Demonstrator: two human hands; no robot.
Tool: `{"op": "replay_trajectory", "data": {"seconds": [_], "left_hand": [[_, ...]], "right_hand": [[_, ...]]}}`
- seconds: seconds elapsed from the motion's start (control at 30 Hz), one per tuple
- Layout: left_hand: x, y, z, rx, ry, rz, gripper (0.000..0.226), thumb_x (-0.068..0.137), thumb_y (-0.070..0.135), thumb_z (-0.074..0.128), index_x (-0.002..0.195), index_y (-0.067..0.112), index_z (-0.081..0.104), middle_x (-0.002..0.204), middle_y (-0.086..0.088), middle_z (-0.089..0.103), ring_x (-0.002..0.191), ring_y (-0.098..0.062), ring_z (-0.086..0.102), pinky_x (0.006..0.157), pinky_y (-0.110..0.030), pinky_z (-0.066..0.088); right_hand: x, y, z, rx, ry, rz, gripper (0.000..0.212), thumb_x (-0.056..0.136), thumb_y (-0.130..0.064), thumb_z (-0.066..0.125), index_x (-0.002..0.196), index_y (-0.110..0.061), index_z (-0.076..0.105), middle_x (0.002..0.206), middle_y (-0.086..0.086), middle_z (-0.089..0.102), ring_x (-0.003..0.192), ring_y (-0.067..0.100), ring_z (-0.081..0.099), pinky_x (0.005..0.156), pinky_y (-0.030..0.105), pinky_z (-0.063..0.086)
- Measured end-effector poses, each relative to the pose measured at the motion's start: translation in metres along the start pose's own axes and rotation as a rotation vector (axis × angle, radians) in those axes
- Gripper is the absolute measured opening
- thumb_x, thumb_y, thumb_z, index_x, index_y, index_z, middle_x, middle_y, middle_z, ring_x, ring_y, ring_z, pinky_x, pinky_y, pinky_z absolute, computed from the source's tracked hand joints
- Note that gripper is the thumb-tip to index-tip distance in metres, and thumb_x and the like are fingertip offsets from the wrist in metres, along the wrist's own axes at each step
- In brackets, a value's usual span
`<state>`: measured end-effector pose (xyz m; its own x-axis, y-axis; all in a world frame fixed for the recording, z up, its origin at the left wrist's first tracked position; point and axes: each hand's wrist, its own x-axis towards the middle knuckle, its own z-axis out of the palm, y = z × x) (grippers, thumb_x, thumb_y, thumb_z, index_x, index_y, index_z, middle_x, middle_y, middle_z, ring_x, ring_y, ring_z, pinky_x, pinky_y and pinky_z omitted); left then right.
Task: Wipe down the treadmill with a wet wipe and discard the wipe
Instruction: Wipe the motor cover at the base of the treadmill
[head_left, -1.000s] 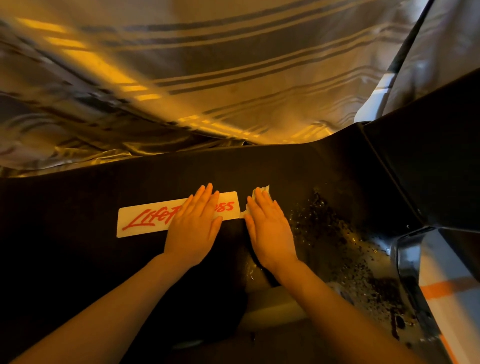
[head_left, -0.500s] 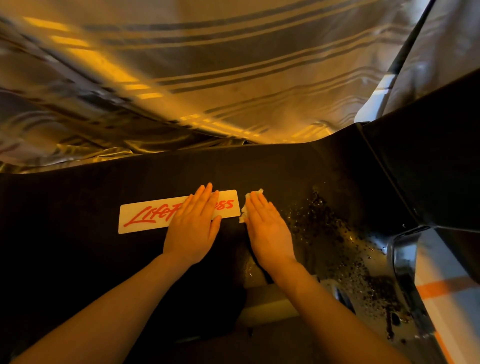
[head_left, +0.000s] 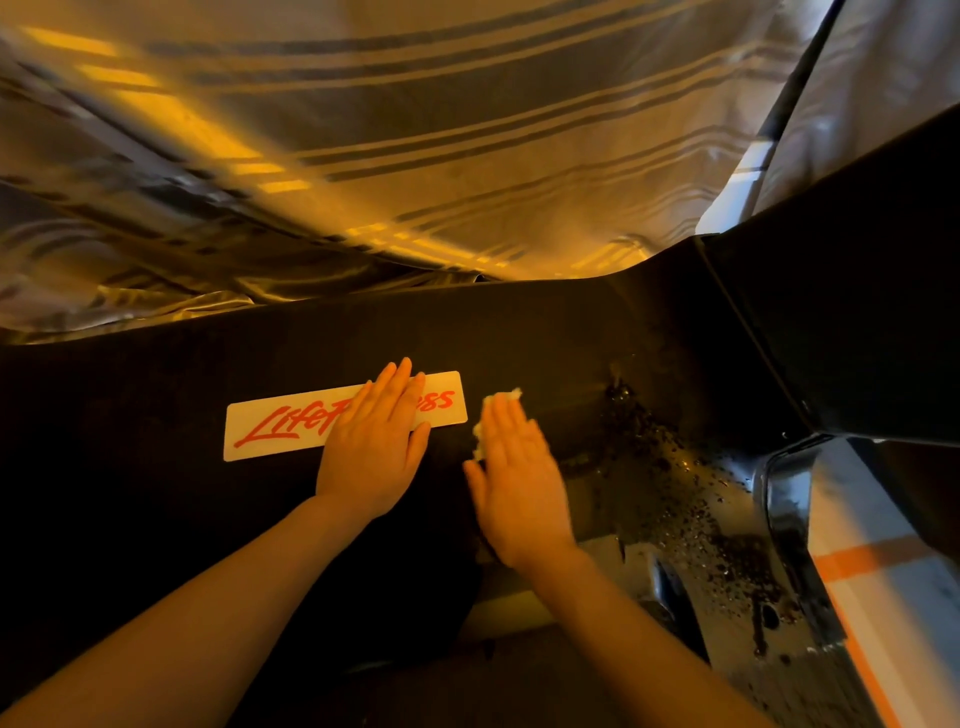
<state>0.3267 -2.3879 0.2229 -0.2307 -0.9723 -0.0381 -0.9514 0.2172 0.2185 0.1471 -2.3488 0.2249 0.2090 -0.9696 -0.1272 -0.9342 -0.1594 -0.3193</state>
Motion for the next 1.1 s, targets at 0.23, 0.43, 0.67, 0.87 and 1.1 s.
{"op": "replay_trajectory", "data": {"seconds": [0.23,0.43,0.67,0.87,1.1], "left_hand": [[0.000,0.007,0.001,-0.009,-0.012,-0.044,0.061,0.102,0.043,0.033,0.155,0.016,0.017,0.163,-0.005,0.013,0.151,-0.020,0.010,0.116,-0.033,0.006],[-0.002,0.007,0.007,0.024,-0.008,-0.051,0.073,0.095,0.055,0.014,0.155,0.016,0.019,0.163,-0.006,0.014,0.150,-0.021,0.011,0.116,-0.033,0.008],[-0.002,0.007,0.010,0.027,0.014,-0.043,0.072,0.097,0.055,0.013,0.154,0.012,0.026,0.161,-0.009,0.023,0.149,-0.025,0.019,0.116,-0.039,0.017],[-0.002,0.006,0.011,0.057,0.016,-0.038,0.072,0.096,0.055,0.023,0.151,0.011,0.032,0.158,-0.011,0.029,0.146,-0.027,0.026,0.113,-0.040,0.020],[-0.001,0.006,0.012,0.058,0.009,-0.045,0.074,0.095,0.057,0.019,0.152,0.012,0.029,0.159,-0.010,0.027,0.147,-0.025,0.023,0.113,-0.038,0.017]], "right_hand": [[-0.006,0.044,0.000,-0.180,0.023,0.065,0.085,0.090,-0.068,-0.008,0.153,-0.012,-0.016,0.161,0.008,-0.019,0.148,0.023,-0.020,0.119,0.036,-0.009],[-0.005,0.108,-0.027,-0.174,0.056,0.307,0.092,0.085,-0.068,-0.010,0.154,-0.007,-0.008,0.164,0.012,-0.006,0.149,0.020,-0.015,0.122,0.036,-0.006],[0.004,0.079,-0.016,-0.151,0.032,0.152,0.097,0.083,-0.075,-0.015,0.153,-0.008,-0.009,0.163,0.010,-0.008,0.150,0.022,-0.014,0.119,0.035,-0.009],[0.051,0.110,-0.046,-0.261,-0.052,0.187,0.093,0.089,-0.074,-0.003,0.154,-0.007,-0.011,0.164,0.011,-0.011,0.150,0.022,-0.016,0.118,0.039,-0.013],[0.026,0.120,-0.046,-0.260,-0.037,0.195,0.091,0.089,-0.073,-0.006,0.152,-0.008,-0.015,0.163,0.009,-0.014,0.149,0.021,-0.020,0.118,0.040,-0.014]]}}
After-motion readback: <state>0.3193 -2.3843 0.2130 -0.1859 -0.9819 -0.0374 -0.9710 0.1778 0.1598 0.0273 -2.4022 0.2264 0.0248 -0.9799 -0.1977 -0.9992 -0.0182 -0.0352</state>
